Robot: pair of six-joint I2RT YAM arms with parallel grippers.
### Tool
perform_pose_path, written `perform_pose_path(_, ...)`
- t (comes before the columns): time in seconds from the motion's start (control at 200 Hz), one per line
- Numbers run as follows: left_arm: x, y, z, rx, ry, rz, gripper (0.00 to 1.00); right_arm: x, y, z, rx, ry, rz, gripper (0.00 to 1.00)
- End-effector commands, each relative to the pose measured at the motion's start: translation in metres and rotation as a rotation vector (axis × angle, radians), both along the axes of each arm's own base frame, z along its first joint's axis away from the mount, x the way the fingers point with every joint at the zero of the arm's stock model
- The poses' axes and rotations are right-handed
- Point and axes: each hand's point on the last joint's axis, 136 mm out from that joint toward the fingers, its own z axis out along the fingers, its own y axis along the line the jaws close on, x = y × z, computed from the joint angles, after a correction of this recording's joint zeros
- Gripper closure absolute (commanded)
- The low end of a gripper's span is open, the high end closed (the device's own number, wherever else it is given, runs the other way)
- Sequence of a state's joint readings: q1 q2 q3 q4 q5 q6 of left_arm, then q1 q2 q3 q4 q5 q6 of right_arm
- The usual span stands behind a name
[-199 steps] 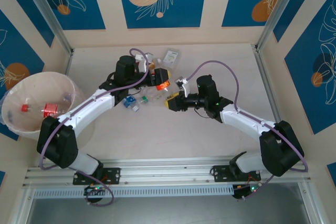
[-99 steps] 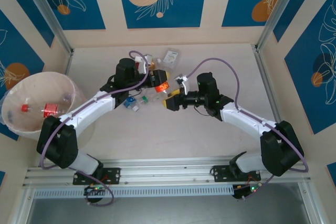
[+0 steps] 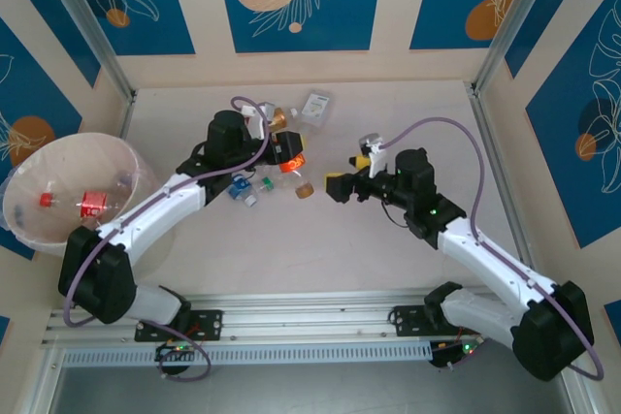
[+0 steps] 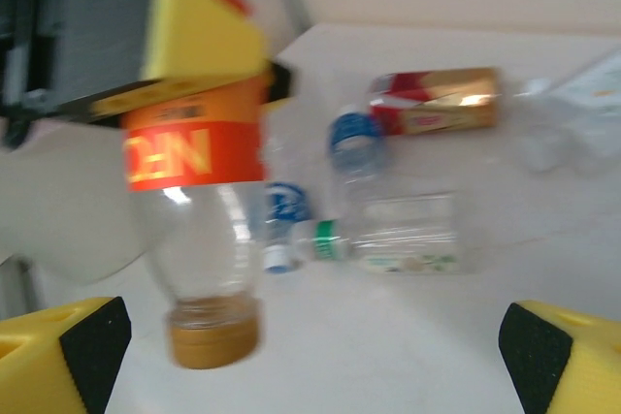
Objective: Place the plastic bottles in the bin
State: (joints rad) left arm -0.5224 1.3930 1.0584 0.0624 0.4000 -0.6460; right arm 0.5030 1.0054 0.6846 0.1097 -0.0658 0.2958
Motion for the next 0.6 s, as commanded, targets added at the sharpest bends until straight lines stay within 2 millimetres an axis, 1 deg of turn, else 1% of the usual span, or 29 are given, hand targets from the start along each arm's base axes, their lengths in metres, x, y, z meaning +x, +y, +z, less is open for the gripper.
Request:
perform_pose_path(0.0, -0.005, 0.01, 0.023, 0.033, -0.095, 0.021, 1.0, 0.023, -0.053, -0.01, -0.047, 0.022, -0.301, 0.01)
perform_pose_path(0.065, -0.007, 0.016, 0.027, 0.049, -0.115, 0.037, 1.0, 0.025, -0.069, -0.015, -0.018, 0.052, -0.368, 0.01)
perform_pose_path(0.13, -0.009, 0.023, 0.033, 0.072, -0.14, 0.06, 1.0, 0.025, -0.082, -0.018, 0.032, 0.075, -0.42, 0.01)
perform_pose_path(0.25, -0.017, 0.039, 0.049, 0.098, -0.188, 0.1, 1.0, 0.024, -0.09, -0.019, 0.082, 0.069, -0.44, 0.0)
perform_pose_path(0.35, -0.028, 0.049, 0.072, 0.092, -0.242, 0.108, 1.0, 0.026, -0.099, -0.023, 0.08, 0.081, -0.485, 0.0)
perform_pose_path(0.41, -0.036, 0.058, 0.087, 0.113, -0.284, 0.126, 1.0, 0.028, -0.103, -0.024, 0.081, 0.087, -0.506, 0.0)
perform_pose_path(0.505, -0.047, 0.08, 0.11, 0.171, -0.35, 0.186, 1.0, 0.03, -0.107, -0.026, 0.1, 0.095, -0.533, 0.0)
perform_pose_path(0.595, -0.062, 0.1, 0.13, 0.207, -0.405, 0.235, 1.0, 0.031, -0.109, -0.027, 0.12, 0.096, -0.538, 0.01)
